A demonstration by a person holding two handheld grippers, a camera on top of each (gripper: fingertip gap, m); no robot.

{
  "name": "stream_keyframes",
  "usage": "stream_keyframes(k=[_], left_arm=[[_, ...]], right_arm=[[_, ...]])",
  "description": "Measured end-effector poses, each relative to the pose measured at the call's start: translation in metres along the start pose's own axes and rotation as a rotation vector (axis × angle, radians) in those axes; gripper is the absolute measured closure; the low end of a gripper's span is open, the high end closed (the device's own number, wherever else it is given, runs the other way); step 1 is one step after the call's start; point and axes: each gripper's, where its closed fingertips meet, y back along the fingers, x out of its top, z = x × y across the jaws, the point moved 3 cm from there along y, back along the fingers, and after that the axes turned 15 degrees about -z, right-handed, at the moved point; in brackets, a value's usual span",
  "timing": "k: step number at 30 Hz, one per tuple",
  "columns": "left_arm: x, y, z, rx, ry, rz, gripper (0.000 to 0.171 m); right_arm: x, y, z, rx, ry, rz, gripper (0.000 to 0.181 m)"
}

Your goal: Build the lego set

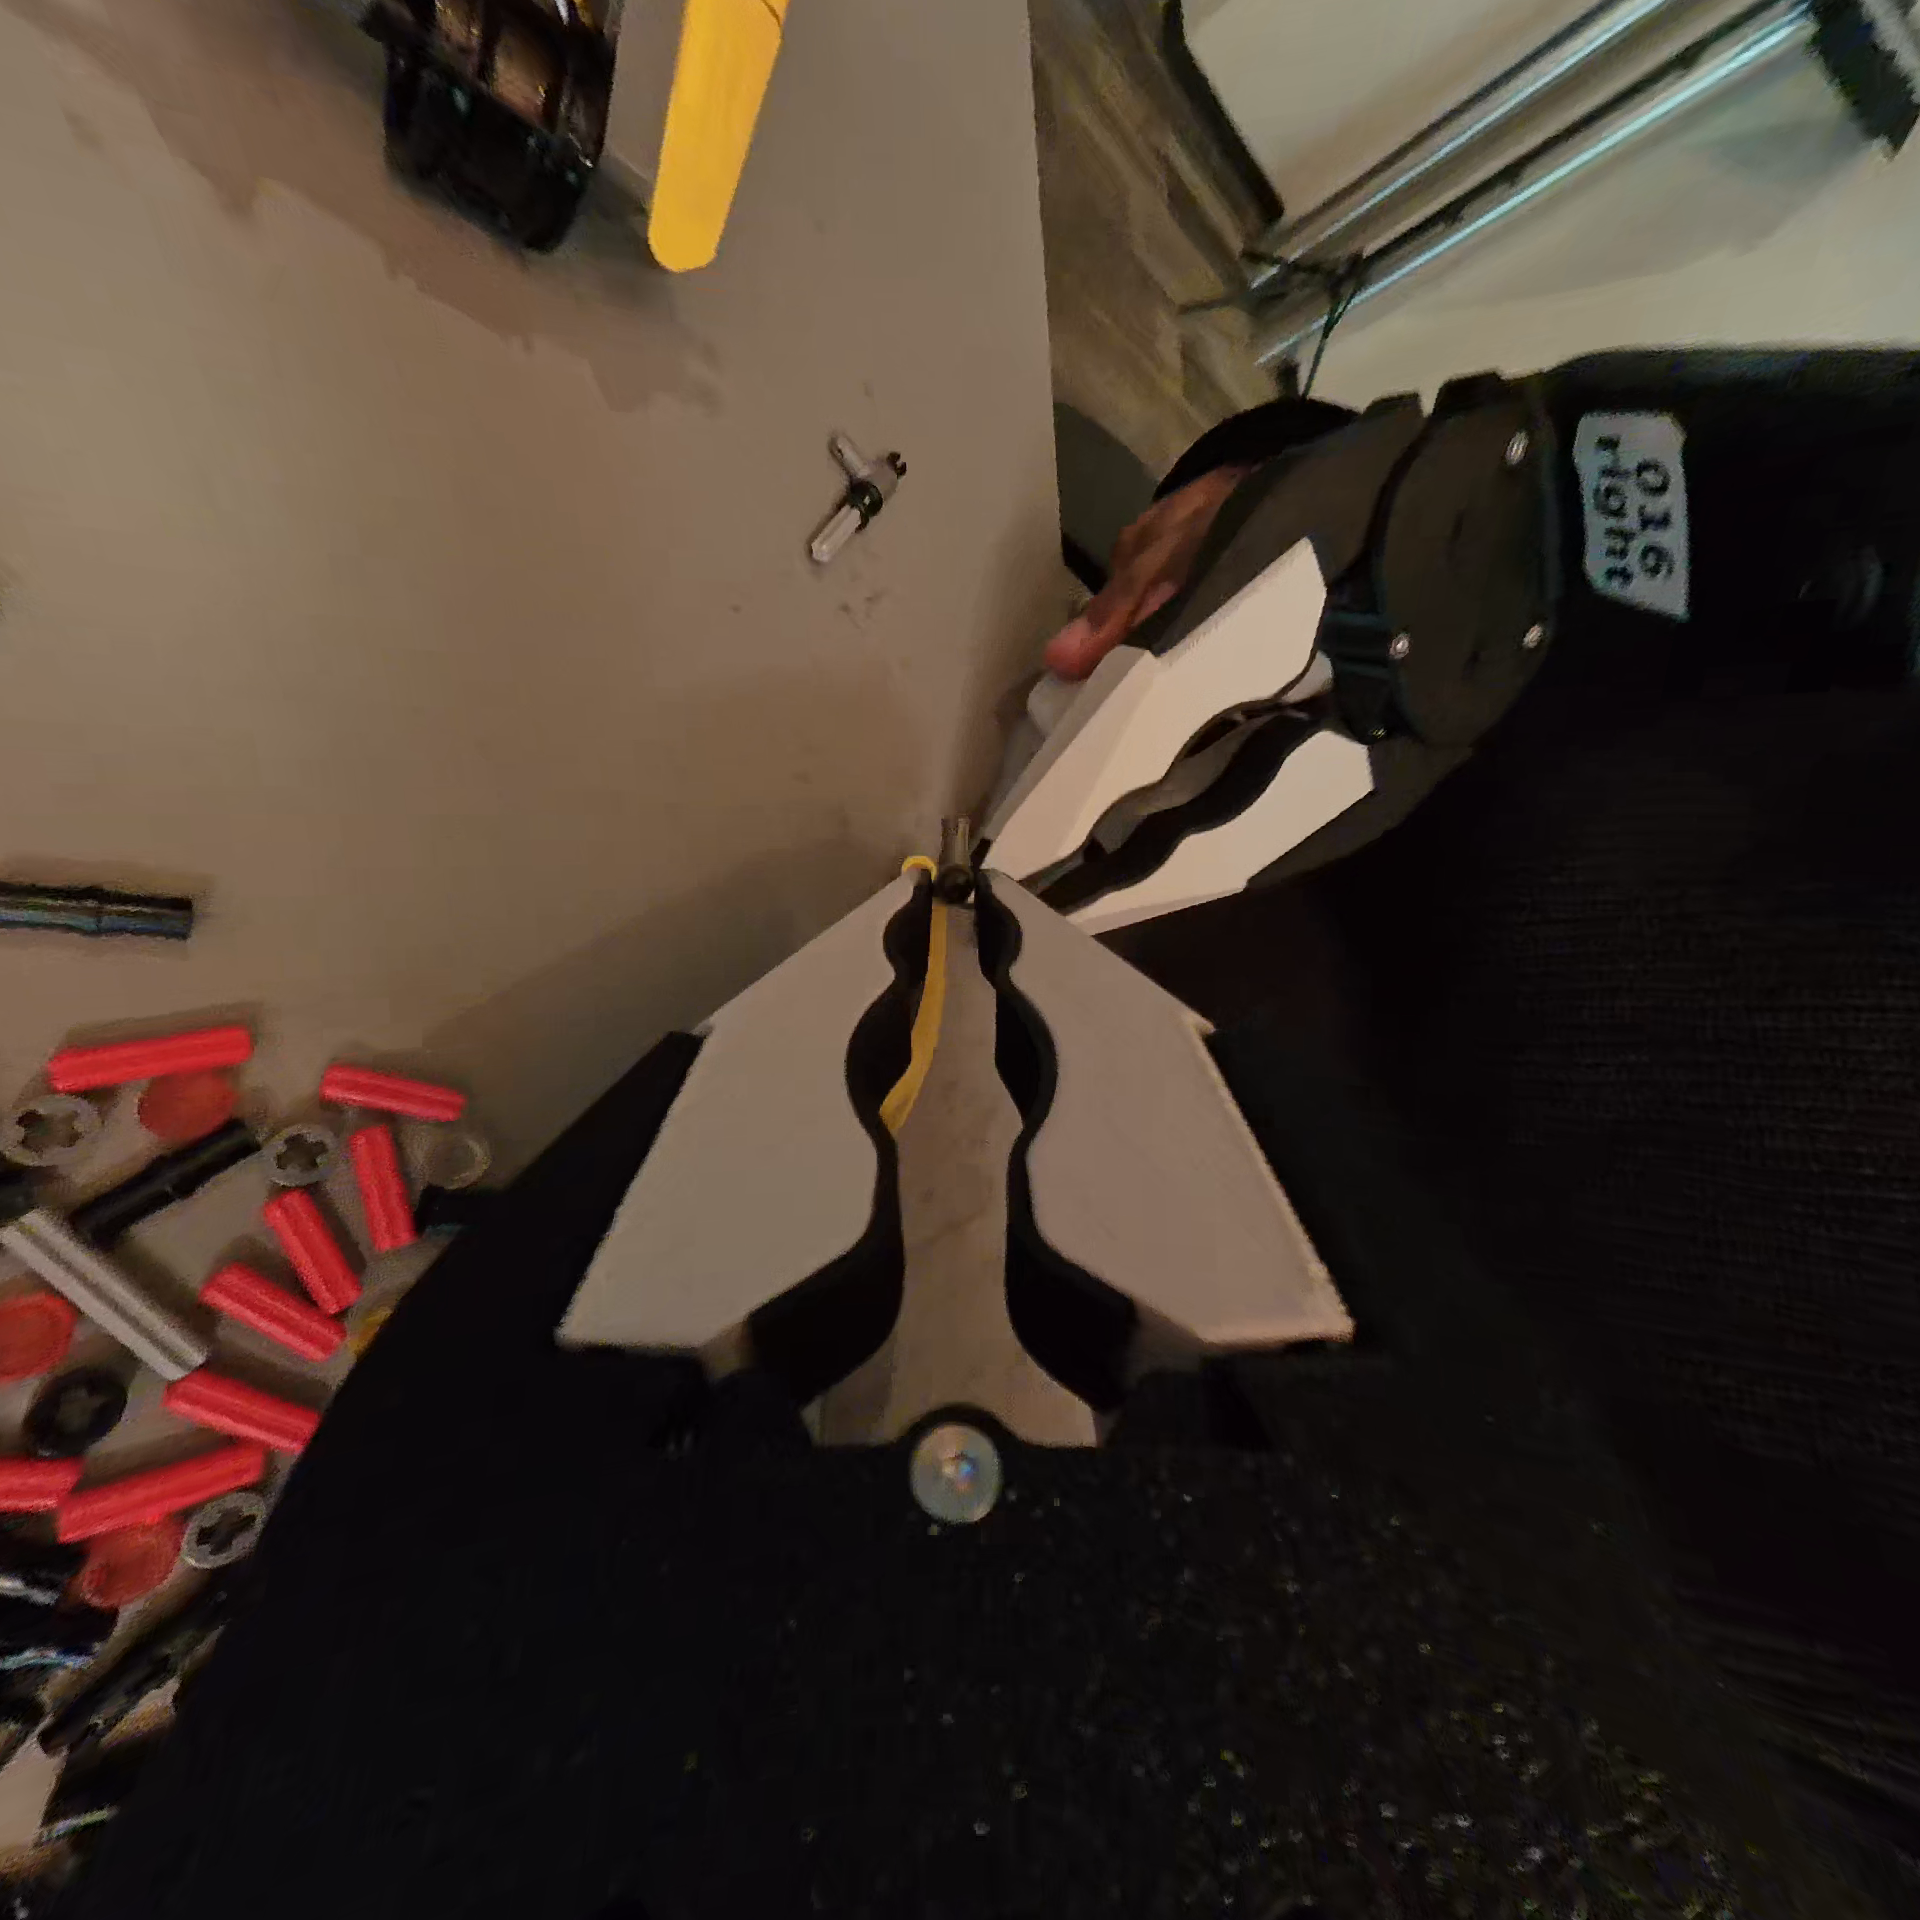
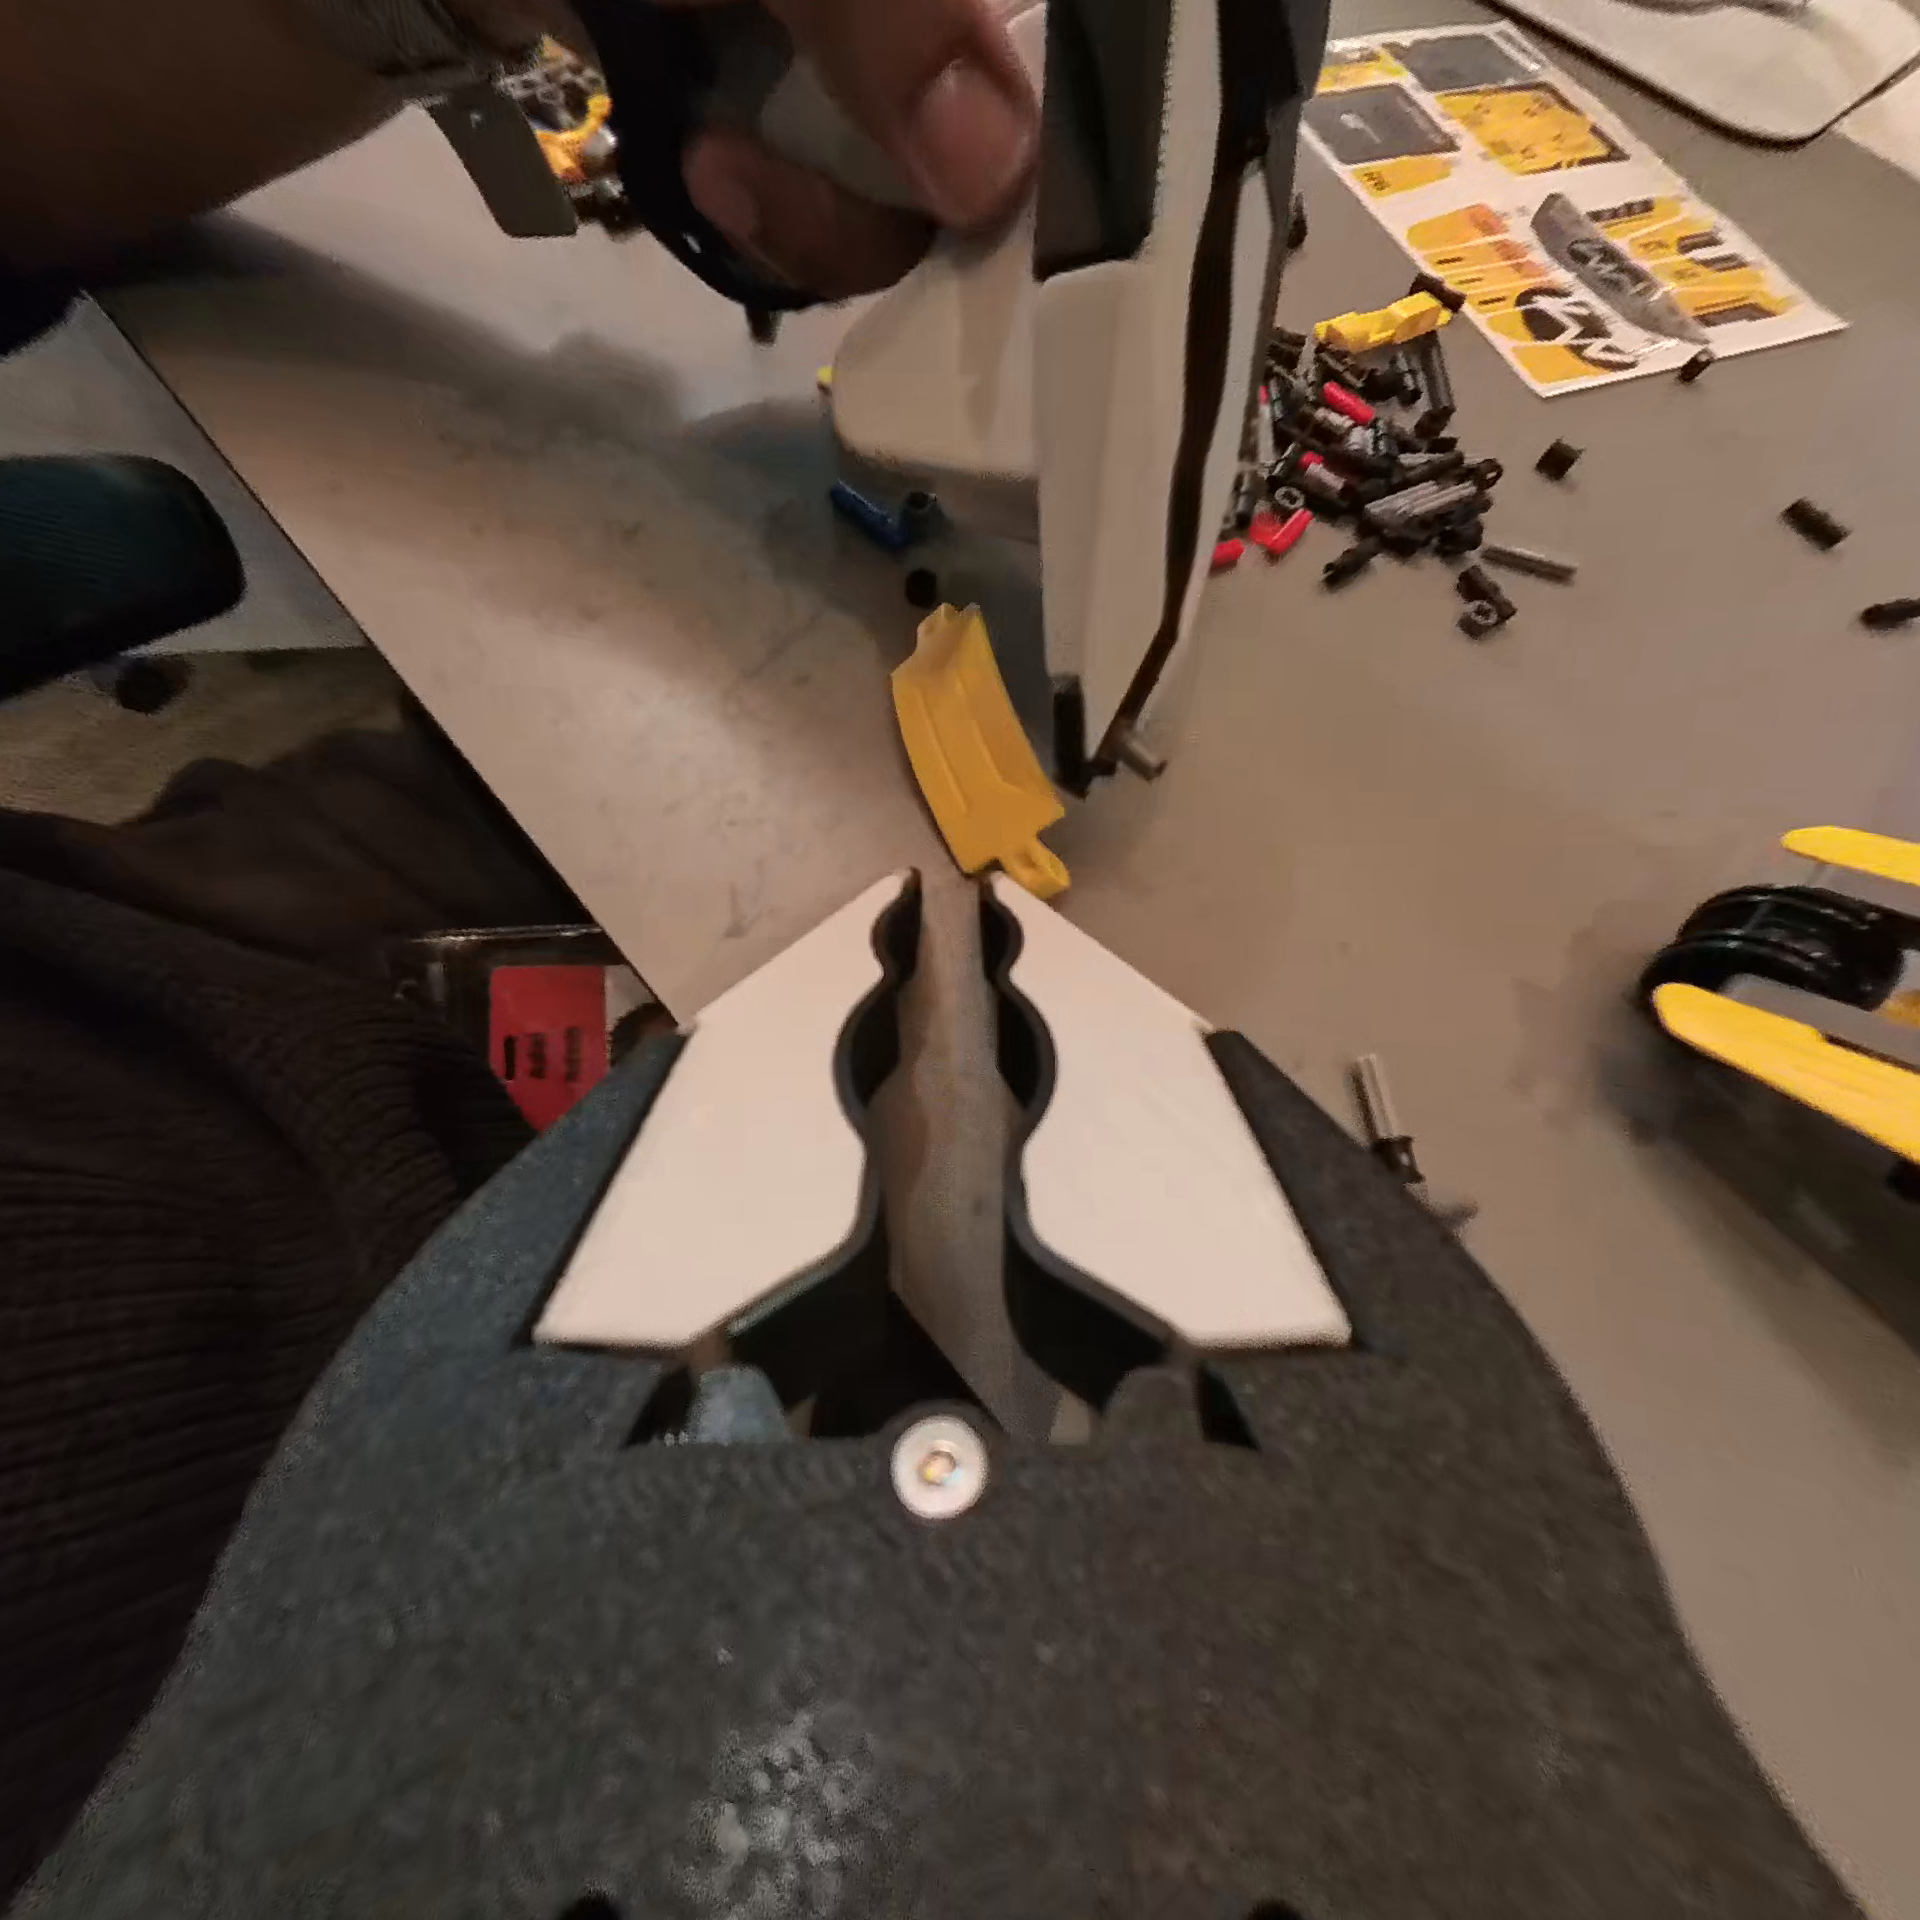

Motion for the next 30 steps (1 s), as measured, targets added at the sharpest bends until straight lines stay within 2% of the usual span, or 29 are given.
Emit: stream_keyframes(k=[7, 19, 23, 26, 30], left_arm=[[0.001, -0.007, -0.003, 0.106, -0.039, -0.031, 0.164], [-0.006, -0.015, -0.005, 0.133, -0.028, -0.101, 0.158], [-0.008, -0.014, -0.004, 0.135, -0.024, -0.103, 0.156], [-0.008, -0.014, -0.004, 0.118, -0.012, -0.098, 0.156], [-0.009, -0.017, 0.002, 0.090, -0.038, -0.115, 0.169]], right_arm=[[0.000, -0.003, -0.003, 0.023, -0.005, -0.003, 0.165], [-0.004, 0.000, 0.002, 0.003, -0.002, -0.012, 0.164], [-0.016, 0.024, 0.033, -0.121, -0.018, 0.008, 0.164], [-0.034, 0.043, 0.064, -0.204, -0.069, 0.007, 0.155], [-0.052, 0.039, 0.078, -0.161, -0.096, -0.048, 0.141]])
